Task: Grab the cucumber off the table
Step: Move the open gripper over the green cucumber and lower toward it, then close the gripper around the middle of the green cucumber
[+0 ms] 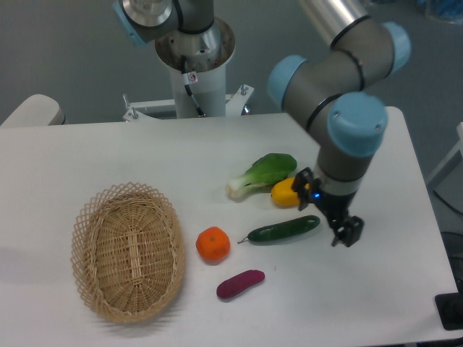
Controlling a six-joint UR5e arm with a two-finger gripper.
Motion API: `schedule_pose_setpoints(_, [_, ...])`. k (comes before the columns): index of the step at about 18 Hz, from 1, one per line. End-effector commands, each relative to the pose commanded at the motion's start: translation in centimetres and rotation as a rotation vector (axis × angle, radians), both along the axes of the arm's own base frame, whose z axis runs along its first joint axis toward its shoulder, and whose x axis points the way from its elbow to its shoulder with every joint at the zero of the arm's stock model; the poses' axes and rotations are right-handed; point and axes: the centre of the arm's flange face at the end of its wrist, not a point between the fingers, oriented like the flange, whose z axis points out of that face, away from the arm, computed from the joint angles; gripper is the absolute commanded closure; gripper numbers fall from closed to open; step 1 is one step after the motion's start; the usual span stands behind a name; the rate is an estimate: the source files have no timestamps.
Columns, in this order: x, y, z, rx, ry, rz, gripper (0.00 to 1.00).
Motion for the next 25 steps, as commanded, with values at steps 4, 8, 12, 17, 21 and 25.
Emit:
schedule_pose_setpoints(4, [2.1,0.5,-4.8,-0.049,0.076,-0.036,0.0])
schedule_pose_setpoints(8, [3.2,-0.3,-7.7,-0.062,0.052,-0.052,0.0])
schedule_pose_setpoints(12, [3.9,-0.7,-8.9,-0.078,0.033,-0.079,0.0])
schedule_pose_setpoints(17, [4.8,-1.4,-10.5,-0.082,0.018,-0.129,0.0])
schedule_pose_setpoints(21, [4.9,-1.4,-11.2,-0.078,0.019,-0.129,0.0])
schedule_pose_setpoints(25, [4.9,-1.3,-11.7,-0.074,0.025,-0.128,0.0])
